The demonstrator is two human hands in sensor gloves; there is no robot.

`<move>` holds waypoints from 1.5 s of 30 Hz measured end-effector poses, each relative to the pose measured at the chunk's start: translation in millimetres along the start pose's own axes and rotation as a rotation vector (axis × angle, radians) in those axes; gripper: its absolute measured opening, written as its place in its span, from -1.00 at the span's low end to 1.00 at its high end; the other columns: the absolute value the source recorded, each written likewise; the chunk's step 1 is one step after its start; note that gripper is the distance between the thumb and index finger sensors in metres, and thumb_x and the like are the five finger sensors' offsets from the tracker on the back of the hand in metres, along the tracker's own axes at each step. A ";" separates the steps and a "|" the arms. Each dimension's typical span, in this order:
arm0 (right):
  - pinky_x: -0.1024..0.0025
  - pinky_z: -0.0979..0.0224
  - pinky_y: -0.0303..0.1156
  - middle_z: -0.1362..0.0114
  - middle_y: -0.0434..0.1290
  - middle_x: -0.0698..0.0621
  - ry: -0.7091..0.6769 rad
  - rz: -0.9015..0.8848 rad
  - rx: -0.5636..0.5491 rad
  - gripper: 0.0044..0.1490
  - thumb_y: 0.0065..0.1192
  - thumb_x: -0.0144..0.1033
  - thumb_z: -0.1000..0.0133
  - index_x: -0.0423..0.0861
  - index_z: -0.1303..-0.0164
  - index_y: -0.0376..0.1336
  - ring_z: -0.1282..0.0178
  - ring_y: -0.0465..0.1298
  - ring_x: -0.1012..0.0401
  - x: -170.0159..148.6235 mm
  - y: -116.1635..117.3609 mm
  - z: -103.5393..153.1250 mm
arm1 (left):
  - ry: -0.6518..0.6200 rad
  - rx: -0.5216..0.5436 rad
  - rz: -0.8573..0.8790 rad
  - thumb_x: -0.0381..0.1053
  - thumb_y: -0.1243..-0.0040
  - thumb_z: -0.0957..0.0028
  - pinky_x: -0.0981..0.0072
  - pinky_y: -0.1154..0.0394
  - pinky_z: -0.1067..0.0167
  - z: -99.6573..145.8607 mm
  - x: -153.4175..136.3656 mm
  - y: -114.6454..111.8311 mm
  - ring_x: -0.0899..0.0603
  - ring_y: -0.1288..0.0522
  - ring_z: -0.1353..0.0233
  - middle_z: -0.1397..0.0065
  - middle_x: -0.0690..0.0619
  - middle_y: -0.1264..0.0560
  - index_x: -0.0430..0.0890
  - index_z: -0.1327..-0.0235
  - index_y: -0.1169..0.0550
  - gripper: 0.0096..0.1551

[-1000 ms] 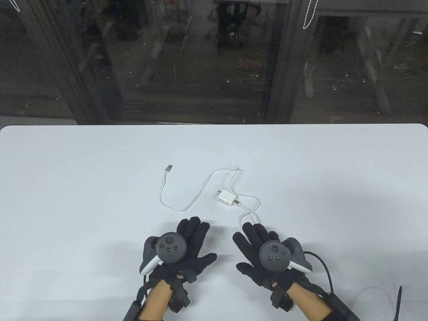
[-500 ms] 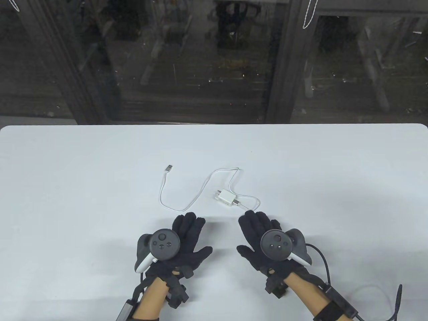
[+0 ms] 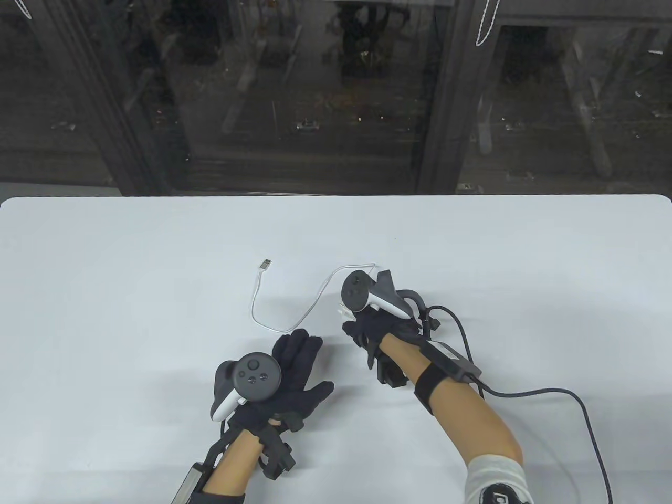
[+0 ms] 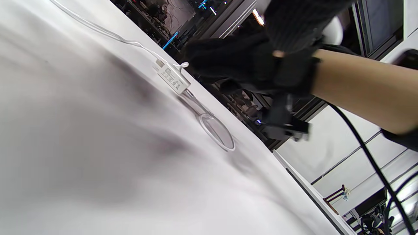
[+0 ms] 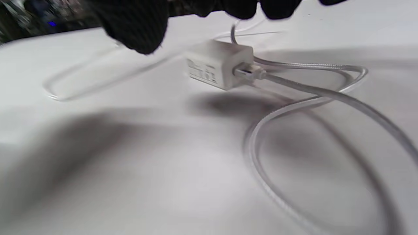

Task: Remove USB cable from charger head with right hand

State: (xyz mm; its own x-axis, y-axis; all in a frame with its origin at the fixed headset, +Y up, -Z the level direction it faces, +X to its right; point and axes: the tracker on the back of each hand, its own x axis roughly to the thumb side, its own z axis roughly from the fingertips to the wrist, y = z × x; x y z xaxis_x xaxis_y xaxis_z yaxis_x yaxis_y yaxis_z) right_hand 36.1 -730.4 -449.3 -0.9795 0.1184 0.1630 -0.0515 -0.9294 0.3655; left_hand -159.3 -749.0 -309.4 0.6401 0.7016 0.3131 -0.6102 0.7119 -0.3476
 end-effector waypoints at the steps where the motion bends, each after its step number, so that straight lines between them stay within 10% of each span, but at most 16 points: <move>1: -0.31 -0.48 0.04 -0.63 -0.03 -0.19 0.020 0.031 -0.009 -0.03 0.19 -0.01 -0.08 -0.10 -0.58 -0.13 -0.55 0.10 -0.25 1.7 2.0 -5.6 | -0.002 0.000 0.002 0.29 -0.08 -0.15 -0.65 0.29 -0.28 -0.4 0.8 -0.3 -0.42 0.37 -0.66 -0.74 -0.09 0.28 0.02 -0.68 0.08 -0.01; 14: -0.32 -0.37 0.28 -0.53 0.02 -0.44 0.032 0.154 -0.063 -0.06 0.20 -0.03 -0.02 -0.28 -0.42 -0.04 -0.35 0.37 -0.35 13.2 17.2 -20.1 | -0.039 -0.041 -0.019 0.29 -0.06 -0.17 -0.65 0.27 -0.29 -3.0 13.2 -5.8 -0.43 0.36 -0.66 -0.74 -0.10 0.29 0.02 -0.68 0.10 -0.01; 30: -0.18 -0.22 0.46 -0.41 0.31 -0.28 -0.217 -0.016 -0.335 -0.07 0.25 -0.02 -0.01 -0.08 -0.50 -0.06 -0.16 0.58 -0.19 -8.2 -50.3 98.1 | -0.038 -0.072 -0.053 0.28 -0.06 -0.17 -0.65 0.24 -0.29 -1.1 15.1 -12.4 -0.44 0.34 -0.65 -0.73 -0.11 0.28 0.00 -0.67 0.09 -0.03; 37: -0.20 -0.29 0.39 -0.48 0.22 -0.28 -0.337 -0.105 -0.398 -0.01 0.34 -0.19 0.00 -0.11 -0.52 -0.10 -0.22 0.51 -0.16 -17.9 -31.0 157.6 | -0.027 -0.081 -0.054 0.27 -0.06 -0.16 -0.64 0.23 -0.29 1.0 14.5 -16.5 -0.44 0.32 -0.65 -0.73 -0.15 0.26 -0.01 -0.67 0.08 -0.03; 45: -0.20 -0.33 0.37 -0.51 0.20 -0.25 -0.402 -0.250 -0.419 0.00 0.35 -0.25 0.01 -0.13 -0.54 -0.10 -0.27 0.49 -0.14 -31.8 21.7 169.0 | -0.030 -0.074 -0.055 0.25 -0.07 -0.16 -0.64 0.21 -0.29 3.8 15.5 -18.6 -0.45 0.29 -0.65 -0.73 -0.16 0.23 -0.03 -0.66 0.07 -0.03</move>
State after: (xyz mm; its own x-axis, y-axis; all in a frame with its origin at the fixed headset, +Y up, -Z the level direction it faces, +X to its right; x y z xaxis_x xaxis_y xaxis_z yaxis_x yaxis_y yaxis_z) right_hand 99.0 -695.3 -291.7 -0.7826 0.3957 0.4807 -0.4208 -0.9052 0.0600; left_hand -139.7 -751.2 -294.7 0.6567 0.6629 0.3597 -0.5376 0.7459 -0.3932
